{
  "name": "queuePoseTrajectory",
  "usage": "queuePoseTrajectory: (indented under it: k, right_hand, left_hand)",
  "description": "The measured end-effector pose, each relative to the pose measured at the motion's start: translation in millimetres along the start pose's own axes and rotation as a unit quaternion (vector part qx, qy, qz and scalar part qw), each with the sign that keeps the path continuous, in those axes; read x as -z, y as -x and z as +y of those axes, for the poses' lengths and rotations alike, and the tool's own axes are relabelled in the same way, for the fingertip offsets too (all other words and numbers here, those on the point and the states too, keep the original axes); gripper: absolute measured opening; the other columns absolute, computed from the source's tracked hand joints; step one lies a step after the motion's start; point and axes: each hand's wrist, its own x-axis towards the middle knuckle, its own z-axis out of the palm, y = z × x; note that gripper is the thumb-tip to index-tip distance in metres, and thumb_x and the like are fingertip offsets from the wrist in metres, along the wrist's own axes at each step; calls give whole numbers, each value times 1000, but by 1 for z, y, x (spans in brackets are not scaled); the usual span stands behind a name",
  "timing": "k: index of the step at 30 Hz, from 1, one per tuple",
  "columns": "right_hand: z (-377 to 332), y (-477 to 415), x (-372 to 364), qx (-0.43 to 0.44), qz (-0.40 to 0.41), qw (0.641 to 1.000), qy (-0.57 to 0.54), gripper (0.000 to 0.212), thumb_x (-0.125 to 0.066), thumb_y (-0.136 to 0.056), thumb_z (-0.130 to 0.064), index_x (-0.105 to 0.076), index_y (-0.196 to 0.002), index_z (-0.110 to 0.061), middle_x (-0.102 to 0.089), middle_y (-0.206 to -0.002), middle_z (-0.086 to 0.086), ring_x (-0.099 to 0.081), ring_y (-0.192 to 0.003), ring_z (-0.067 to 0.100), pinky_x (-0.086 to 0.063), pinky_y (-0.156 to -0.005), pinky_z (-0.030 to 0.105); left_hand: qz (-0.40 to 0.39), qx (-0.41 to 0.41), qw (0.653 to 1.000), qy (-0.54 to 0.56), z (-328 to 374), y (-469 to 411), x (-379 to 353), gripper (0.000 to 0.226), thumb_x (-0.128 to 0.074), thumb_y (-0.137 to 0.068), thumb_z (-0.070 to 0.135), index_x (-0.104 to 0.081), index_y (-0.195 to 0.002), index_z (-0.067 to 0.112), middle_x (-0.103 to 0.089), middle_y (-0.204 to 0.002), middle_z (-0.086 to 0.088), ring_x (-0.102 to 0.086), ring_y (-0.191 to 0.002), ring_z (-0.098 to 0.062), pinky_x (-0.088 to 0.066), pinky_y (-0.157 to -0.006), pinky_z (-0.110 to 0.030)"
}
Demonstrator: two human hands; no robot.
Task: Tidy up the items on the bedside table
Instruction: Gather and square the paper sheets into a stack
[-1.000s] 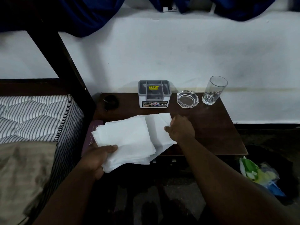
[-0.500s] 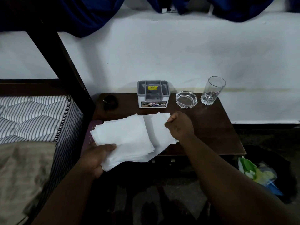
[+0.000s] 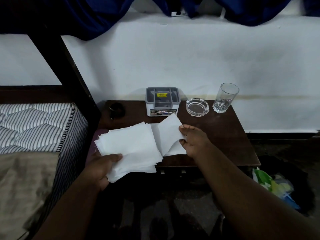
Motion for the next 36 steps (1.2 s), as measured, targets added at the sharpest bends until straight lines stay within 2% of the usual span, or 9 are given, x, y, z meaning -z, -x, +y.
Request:
queuePoseTrajectory:
  k: [4, 9, 16, 19, 23, 26, 30, 32, 36]
  right_hand:
    - [5, -3, 0, -3, 12, 1000, -15, 25, -69, -91, -4, -62, -112, -14, -66, -93, -1, -61, -89, 13, -47, -70, 29]
    - [17, -14, 0, 92, 110, 987, 71, 24, -73, -86, -2, -56, -80, -18, -65, -85, 6, -58, -71, 17, -49, -67, 31]
    - [18, -17, 3, 198, 156, 924, 287, 21, -80, -79, -9, -62, -87, -16, -70, -88, 5, -63, -74, 20, -57, -78, 35]
    - [16, -12, 5, 199, 166, 900, 351, 24, -82, -79, -18, -63, -94, -16, -71, -97, 4, -64, -83, 21, -52, -79, 32]
    - [14, -2, 8, 262, 185, 784, 532, 41, -79, -77, -38, -61, -110, -22, -59, -123, 6, -53, -118, 30, -46, -93, 38]
    - [19, 1, 7, 251, 179, 716, 627, 67, -77, -73, -55, -55, -123, -16, -49, -133, 9, -44, -126, 34, -44, -99, 45]
    - [26, 0, 2, 234, 171, 672, 681, 74, -73, -76, -59, -49, -127, -10, -46, -136, 14, -44, -127, 35, -40, -102, 46]
    - [26, -2, 0, 217, 151, 688, 676, 67, -71, -80, -55, -51, -127, -11, -46, -138, 14, -43, -129, 36, -40, -103, 46]
    - [26, 0, -3, 224, 120, 719, 647, 39, -69, -83, -36, -61, -116, -18, -52, -130, 12, -47, -123, 35, -44, -99, 44]
  left_hand:
    - [3, -14, 1000, 5, -3, -6, 3, 54, -84, -63, 2, -69, -115, 1, -73, -115, -26, -70, -107, -46, -51, -99, -66]
    - [3, -4, 1000, 1, 0, 2, -3, 50, -81, -71, -3, -67, -120, -3, -72, -116, -26, -69, -106, -46, -54, -98, -58]
    - [5, 19, 1000, -11, 1, 2, -5, 44, -72, -83, -7, -62, -126, -4, -69, -119, -26, -70, -86, -37, -59, -55, -33]
    - [0, 23, 1000, -6, 0, 3, -6, 45, -70, -84, -7, -61, -128, -7, -67, -124, -30, -68, -94, -40, -58, -66, -37]
    - [-8, 18, 1000, -5, 1, 2, -6, 39, -69, -84, -10, -62, -123, -8, -68, -111, -28, -70, -83, -36, -59, -58, -33]
    - [-14, 19, 1000, -7, 2, 4, -7, 25, -66, -87, -9, -62, -113, -10, -64, -94, -28, -69, -64, -27, -55, -50, -27]
    - [-17, 13, 1000, 14, -1, 3, -8, 43, -67, -84, -13, -61, -127, -9, -68, -110, -26, -69, -87, -36, -59, -75, -40]
    - [-15, 12, 1000, 21, -1, 3, -8, 43, -68, -83, -13, -62, -126, -9, -69, -116, -29, -68, -99, -42, -56, -87, -47]
    - [-22, 14, 999, 34, -3, 1, -7, 48, -68, -82, -13, -60, -129, -9, -65, -125, -31, -65, -105, -43, -54, -92, -49]
